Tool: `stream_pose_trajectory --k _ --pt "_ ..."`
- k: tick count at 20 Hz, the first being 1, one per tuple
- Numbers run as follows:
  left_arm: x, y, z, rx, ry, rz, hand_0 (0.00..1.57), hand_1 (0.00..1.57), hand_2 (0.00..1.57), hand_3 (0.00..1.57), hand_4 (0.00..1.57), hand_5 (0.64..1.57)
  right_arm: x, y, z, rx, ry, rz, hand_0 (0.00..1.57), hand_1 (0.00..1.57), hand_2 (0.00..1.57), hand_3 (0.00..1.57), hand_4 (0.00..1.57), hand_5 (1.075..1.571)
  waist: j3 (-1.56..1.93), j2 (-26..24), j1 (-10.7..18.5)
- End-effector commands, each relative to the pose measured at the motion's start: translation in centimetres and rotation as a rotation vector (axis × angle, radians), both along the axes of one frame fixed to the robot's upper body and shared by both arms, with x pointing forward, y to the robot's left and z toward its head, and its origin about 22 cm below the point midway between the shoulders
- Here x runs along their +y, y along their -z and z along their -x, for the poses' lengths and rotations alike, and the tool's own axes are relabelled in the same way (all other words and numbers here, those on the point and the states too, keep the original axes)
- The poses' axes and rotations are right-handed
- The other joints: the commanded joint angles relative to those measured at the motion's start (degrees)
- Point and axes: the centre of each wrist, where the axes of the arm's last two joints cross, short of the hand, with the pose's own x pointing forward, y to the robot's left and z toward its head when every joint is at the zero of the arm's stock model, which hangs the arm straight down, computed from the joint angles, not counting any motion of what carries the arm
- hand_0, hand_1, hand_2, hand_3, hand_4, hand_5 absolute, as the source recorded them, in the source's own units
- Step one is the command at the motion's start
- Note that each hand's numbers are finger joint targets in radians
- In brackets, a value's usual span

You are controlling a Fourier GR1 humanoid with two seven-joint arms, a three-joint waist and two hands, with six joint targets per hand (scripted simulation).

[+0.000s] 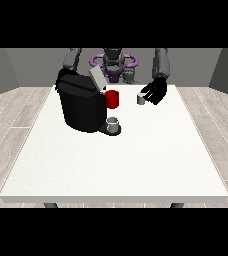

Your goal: Insert the coffee pod into the coffee machine and close the lid

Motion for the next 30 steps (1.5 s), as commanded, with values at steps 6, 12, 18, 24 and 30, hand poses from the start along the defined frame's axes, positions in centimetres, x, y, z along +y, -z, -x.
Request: stream_pose_trajectory --k 6,12,18,24,30 --pt "-1.0 -6.1 -2.3 -0.048 0.077 0.016 1.25 1.25 1.33 1.29 0.57 1.571 -1.7 -0.7 -1.1 -0.004 -0.037 -0.002 0.0 0.0 0.0 0.0 0.49 1.571 -0.01 -1.11 -0.9" --pt "1.4 -9.5 -3.0 -0.096 0.056 0.021 1.25 1.25 1.33 1.29 0.56 1.571 2.4 -2.0 -1.1 -0.04 -0.056 -0.027 0.0 0.0 0.0 0.0 0.5 1.571 -0.03 0.2 -3.03" --pt "0.1 -12.7 -3.9 -0.164 0.014 0.021 1.02 1.02 1.21 1.23 0.5 1.571 1.0 -1.9 -0.9 -0.059 -0.099 -0.002 0.0 0.0 0.0 0.0 0.49 1.571 -0.03 0.76 -6.39" --pt "0.7 -17.6 -4.6 -0.221 0.008 0.06 1.26 1.26 1.29 1.22 0.47 1.571 1.3 -4.3 -2.2 -0.111 -0.067 0.01 0.0 0.0 0.0 0.0 0.51 1.571 -0.02 4.14 -8.0" --pt "-1.7 -18.6 -5.2 -0.218 0.015 0.047 1.28 1.28 1.33 1.26 0.52 1.571 2.4 -4.6 -2.0 -0.12 -0.091 0.034 0.0 0.0 0.0 0.0 0.52 1.571 -0.01 4.6 -9.31"
